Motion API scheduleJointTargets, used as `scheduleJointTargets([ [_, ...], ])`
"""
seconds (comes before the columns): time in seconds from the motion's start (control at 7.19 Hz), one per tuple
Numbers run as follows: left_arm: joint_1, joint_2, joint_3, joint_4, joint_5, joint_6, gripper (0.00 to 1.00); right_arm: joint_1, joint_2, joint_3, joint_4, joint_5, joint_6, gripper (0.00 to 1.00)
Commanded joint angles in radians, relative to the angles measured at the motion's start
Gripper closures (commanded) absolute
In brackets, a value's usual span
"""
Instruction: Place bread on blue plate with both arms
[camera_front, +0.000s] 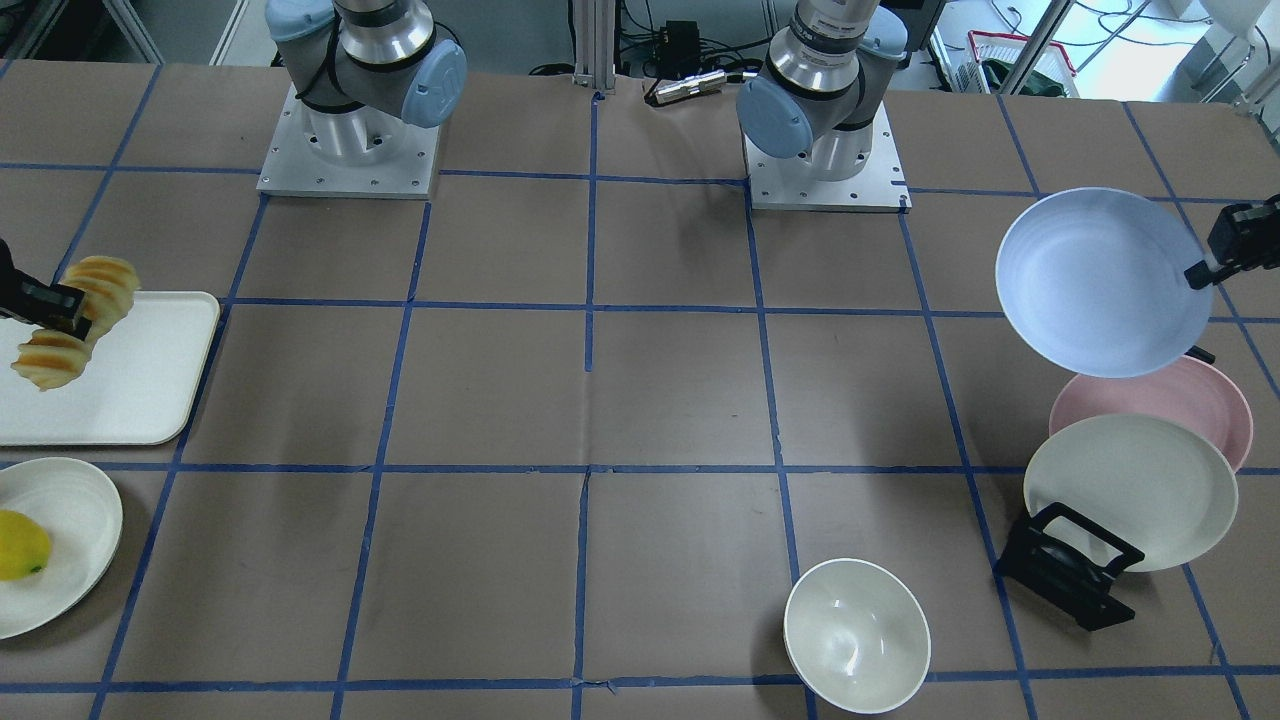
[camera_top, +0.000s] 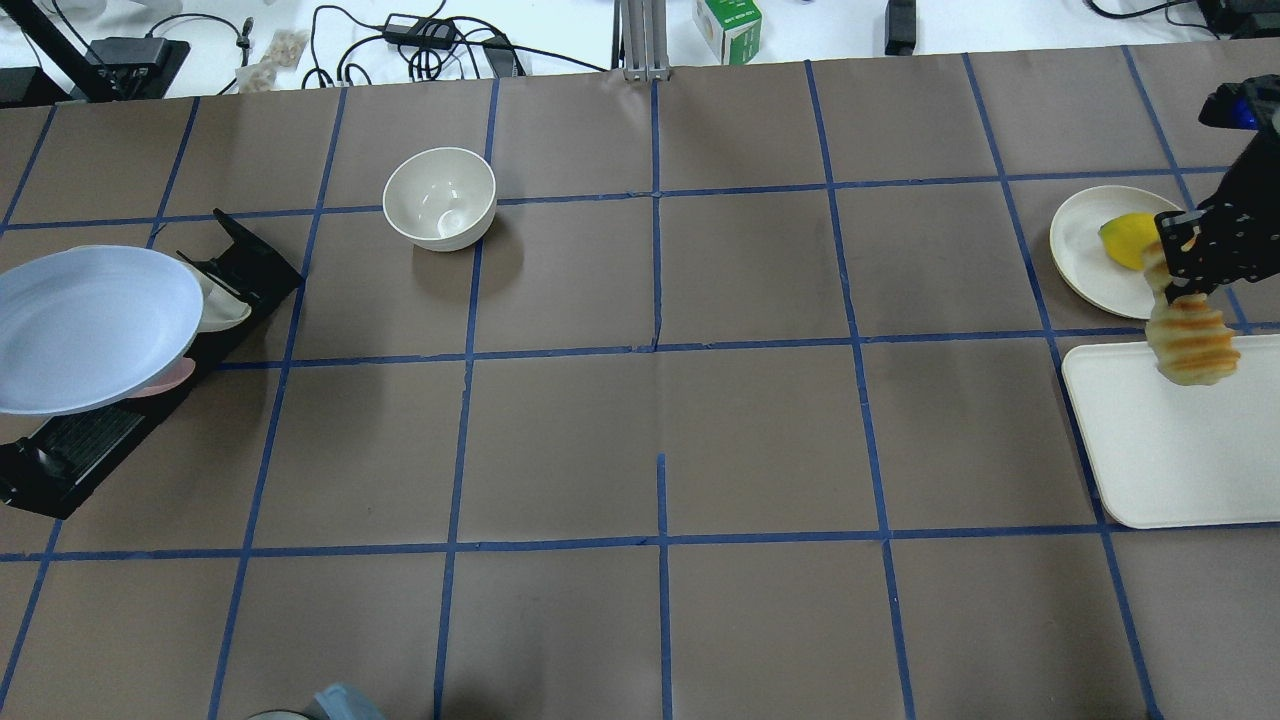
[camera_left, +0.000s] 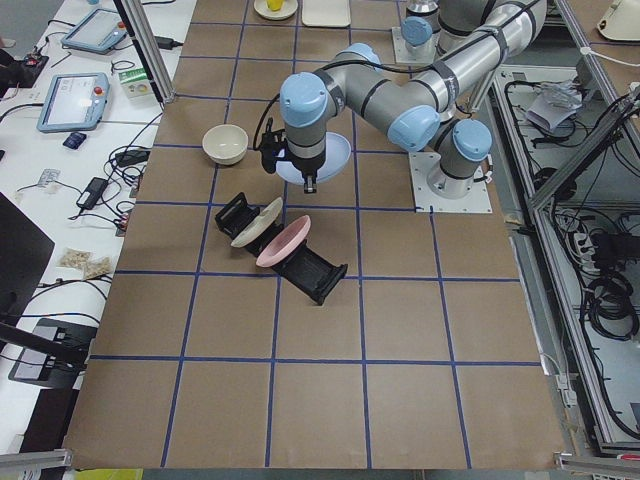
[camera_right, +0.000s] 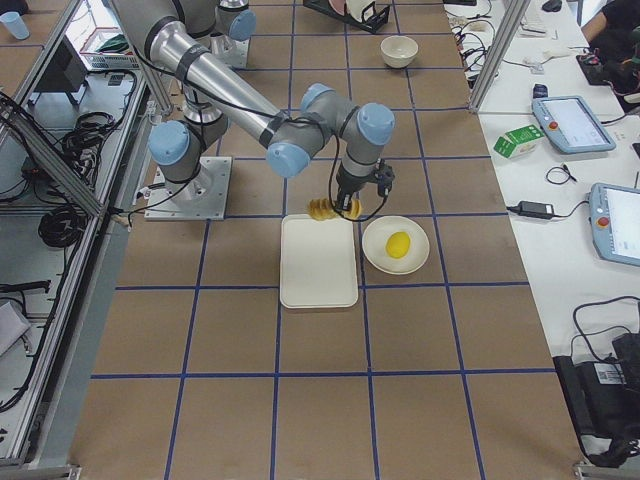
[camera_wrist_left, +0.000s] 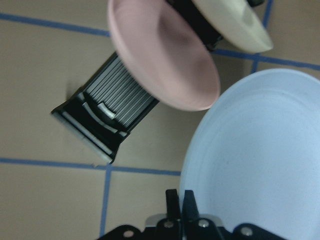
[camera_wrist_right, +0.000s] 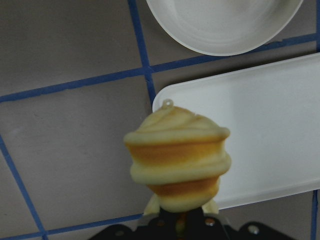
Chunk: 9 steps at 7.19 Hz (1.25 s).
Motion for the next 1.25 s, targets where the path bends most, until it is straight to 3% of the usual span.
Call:
scheduleJointTargets([
  [0.0,-0.165,-0.037,-0.060,0.121,-0.166,-0.075,1.00,0.109,-0.028,-0.035,0.051,0.021,0.166,1.00],
  [0.28,-0.281,-0.062,-0.279,0.427,-0.318,-0.237,1.00,0.186,-0.029,-0.056,0.079,0.053,0.286,1.00],
  [0.42,-0.358,-0.063,-0.365,0.582,-0.325,-0.345,1.00,0.209,-0.032,-0.069,0.096,0.084,0.340,1.00],
  [0.7,-0.531,-0.113,-0.411,0.822,-0.311,-0.687,1.00,0.295,-0.046,-0.069,0.094,0.092,0.428,1.00],
  [1.11,-0.668,-0.215,-0.412,0.933,-0.261,-0.893,1.00,0.341,-0.046,-0.061,0.082,0.095,0.470,1.00],
])
